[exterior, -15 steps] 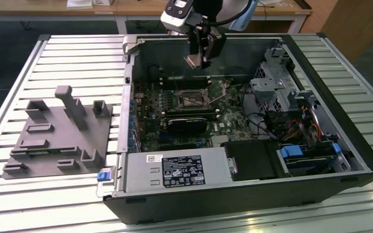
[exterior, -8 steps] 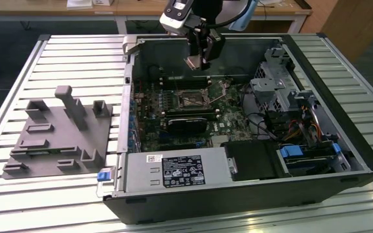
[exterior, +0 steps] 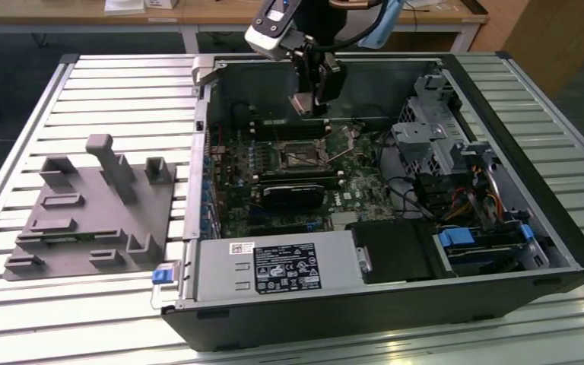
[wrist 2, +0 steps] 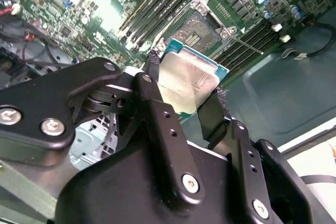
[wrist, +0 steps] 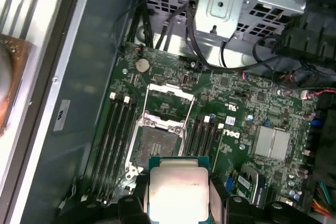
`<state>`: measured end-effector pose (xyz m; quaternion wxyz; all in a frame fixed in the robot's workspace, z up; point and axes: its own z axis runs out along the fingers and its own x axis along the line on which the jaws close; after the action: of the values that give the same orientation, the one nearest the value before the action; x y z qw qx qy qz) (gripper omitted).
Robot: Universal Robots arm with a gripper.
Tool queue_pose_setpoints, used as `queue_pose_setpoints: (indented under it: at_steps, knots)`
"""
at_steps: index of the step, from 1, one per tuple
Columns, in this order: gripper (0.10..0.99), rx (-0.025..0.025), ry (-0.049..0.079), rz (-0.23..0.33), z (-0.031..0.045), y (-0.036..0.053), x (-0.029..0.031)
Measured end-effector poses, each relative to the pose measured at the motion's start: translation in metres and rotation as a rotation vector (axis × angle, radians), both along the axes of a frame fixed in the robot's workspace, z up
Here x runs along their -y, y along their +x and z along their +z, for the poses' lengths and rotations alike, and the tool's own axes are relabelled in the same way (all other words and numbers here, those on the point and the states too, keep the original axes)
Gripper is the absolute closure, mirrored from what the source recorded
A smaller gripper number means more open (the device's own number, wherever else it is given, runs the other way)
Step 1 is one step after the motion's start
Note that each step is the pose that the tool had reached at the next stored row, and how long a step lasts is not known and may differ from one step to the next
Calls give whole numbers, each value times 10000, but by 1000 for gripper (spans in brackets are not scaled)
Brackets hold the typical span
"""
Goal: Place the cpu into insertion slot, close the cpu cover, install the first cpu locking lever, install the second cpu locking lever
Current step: 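Place the cpu into insertion slot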
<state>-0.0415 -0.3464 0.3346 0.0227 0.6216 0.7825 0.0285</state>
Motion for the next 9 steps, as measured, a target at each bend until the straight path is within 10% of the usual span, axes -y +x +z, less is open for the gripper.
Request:
queue_pose_setpoints:
  at_steps: [9]
  knots:
    - [545, 1, 1, -184, -62, 0, 0]
